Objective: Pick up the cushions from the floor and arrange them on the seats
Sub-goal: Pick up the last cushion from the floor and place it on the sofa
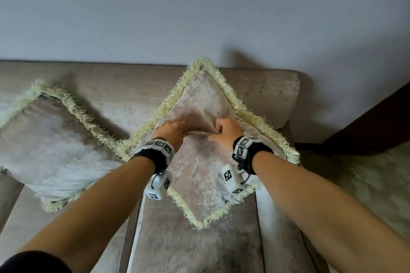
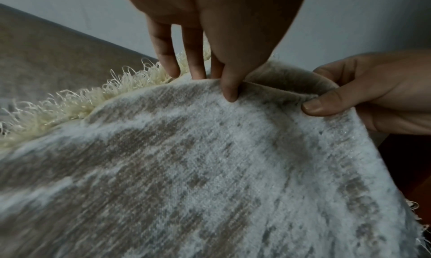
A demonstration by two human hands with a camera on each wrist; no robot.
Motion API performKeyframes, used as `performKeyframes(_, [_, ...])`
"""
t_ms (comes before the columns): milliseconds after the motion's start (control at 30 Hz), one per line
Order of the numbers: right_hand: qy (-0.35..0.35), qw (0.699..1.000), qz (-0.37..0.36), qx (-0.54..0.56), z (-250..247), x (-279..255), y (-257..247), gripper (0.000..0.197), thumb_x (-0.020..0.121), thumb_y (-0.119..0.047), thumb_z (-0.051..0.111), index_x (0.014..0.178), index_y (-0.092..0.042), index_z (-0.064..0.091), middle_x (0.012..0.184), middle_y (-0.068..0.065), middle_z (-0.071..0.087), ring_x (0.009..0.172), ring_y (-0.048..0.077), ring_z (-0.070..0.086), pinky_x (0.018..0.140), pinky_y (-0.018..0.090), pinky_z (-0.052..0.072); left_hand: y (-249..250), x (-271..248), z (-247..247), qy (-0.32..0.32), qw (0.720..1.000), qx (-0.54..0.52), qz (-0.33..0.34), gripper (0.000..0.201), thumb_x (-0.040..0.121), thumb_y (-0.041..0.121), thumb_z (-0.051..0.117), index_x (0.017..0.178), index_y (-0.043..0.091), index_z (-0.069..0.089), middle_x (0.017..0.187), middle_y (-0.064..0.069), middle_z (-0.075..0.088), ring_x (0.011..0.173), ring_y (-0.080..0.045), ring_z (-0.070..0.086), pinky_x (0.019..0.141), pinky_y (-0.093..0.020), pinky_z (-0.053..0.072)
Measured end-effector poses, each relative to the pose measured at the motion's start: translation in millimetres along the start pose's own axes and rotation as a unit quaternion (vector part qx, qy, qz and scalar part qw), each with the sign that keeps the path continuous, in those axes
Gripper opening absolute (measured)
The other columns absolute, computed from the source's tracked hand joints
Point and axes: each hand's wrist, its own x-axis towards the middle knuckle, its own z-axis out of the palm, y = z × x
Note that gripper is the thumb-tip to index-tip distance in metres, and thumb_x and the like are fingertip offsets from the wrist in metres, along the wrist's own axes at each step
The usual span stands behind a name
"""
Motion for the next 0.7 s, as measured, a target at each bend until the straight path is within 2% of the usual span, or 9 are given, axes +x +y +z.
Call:
performKeyframes(167, [-0.029, 0.998, 0.030, -0.035, 28.9, 20.0, 48.7, 0.052, 0.078, -0.020, 0.080, 0.061, -0.021, 0.031, 0.058, -0.003, 0.032, 0.054, 0.014, 0.028, 0.052, 0.028, 0.025, 1.7, 8.7, 46.1, -0.024, 0.998, 0.054, 0.009, 0.014, 0.096, 0.030, 0.052, 0.102, 0.026, 0.064, 0.100, 0.005, 0.064, 0.089, -0.023, 0.060, 0.078, -0.035, 0.048])
performKeyframes(267, [-0.017, 0.998, 0.030, -0.045, 47.6, 21.7, 70.8, 0.052, 0.075, -0.023, 0.082, 0.059, -0.021, 0.032, 0.055, -0.005, 0.033, 0.052, 0.013, 0.029, 0.051, 0.028, 0.028, -0.1, 11.1, 68.1, -0.035, 0.997, 0.075, 0.006, 0.015, 0.098, 0.030, 0.048, 0.100, 0.025, 0.062, 0.099, 0.004, 0.064, 0.092, -0.022, 0.059, 0.080, -0.036, 0.046])
performKeyframes(367, [-0.023, 0.998, 0.052, -0.036, 58.3, 28.6, 81.6, 0.046, 0.072, -0.028, 0.084, 0.059, -0.020, 0.041, 0.056, -0.004, 0.043, 0.051, 0.012, 0.037, 0.050, 0.026, 0.032, -4.0, 9.5, 77.2, -0.044, 0.996, 0.068, -0.022, 0.015, 0.098, 0.029, 0.049, 0.099, 0.024, 0.063, 0.101, 0.005, 0.063, 0.095, -0.021, 0.058, 0.087, -0.038, 0.044])
performKeyframes(433, [-0.051, 0.996, 0.056, -0.041, 60.4, 32.0, 83.6, 0.044, 0.072, -0.030, 0.084, 0.061, -0.020, 0.043, 0.058, -0.004, 0.046, 0.053, 0.013, 0.041, 0.050, 0.027, 0.032, -6.1, 9.2, 80.9, -0.054, 0.996, 0.064, -0.033, 0.013, 0.097, 0.028, 0.051, 0.100, 0.024, 0.063, 0.105, 0.005, 0.063, 0.100, -0.022, 0.058, 0.090, -0.040, 0.042])
performKeyframes(567, [-0.095, 0.992, 0.073, -0.032, 55.4, 40.1, 86.7, 0.033, 0.080, -0.029, 0.079, 0.067, -0.018, 0.050, 0.059, -0.001, 0.052, 0.053, 0.014, 0.048, 0.053, 0.026, 0.037, -9.3, 9.5, 88.8, -0.076, 0.994, 0.027, -0.073, 0.012, 0.096, 0.027, 0.053, 0.100, 0.025, 0.063, 0.110, 0.003, 0.062, 0.105, -0.023, 0.057, 0.093, -0.041, 0.044])
performKeyframes(633, [-0.077, 0.994, 0.071, -0.014, 55.3, 40.3, 91.4, 0.029, 0.086, -0.030, 0.073, 0.068, -0.015, 0.054, 0.061, 0.001, 0.054, 0.054, 0.015, 0.050, 0.056, 0.026, 0.038, -12.7, 8.5, 97.0, -0.058, 0.995, -0.021, -0.074, 0.019, 0.092, 0.023, 0.054, 0.109, 0.023, 0.062, 0.120, 0.000, 0.058, 0.113, -0.025, 0.054, 0.094, -0.043, 0.047])
performKeyframes(700, [-0.033, 0.997, 0.063, -0.018, 58.7, 34.6, 95.6, 0.031, 0.090, -0.032, 0.066, 0.069, -0.013, 0.055, 0.059, 0.001, 0.053, 0.053, 0.015, 0.048, 0.054, 0.028, 0.040, -12.6, 7.7, 104.9, -0.040, 0.996, -0.051, -0.064, 0.042, 0.088, 0.022, 0.056, 0.130, 0.023, 0.051, 0.136, -0.003, 0.048, 0.123, -0.027, 0.048, 0.097, -0.045, 0.047])
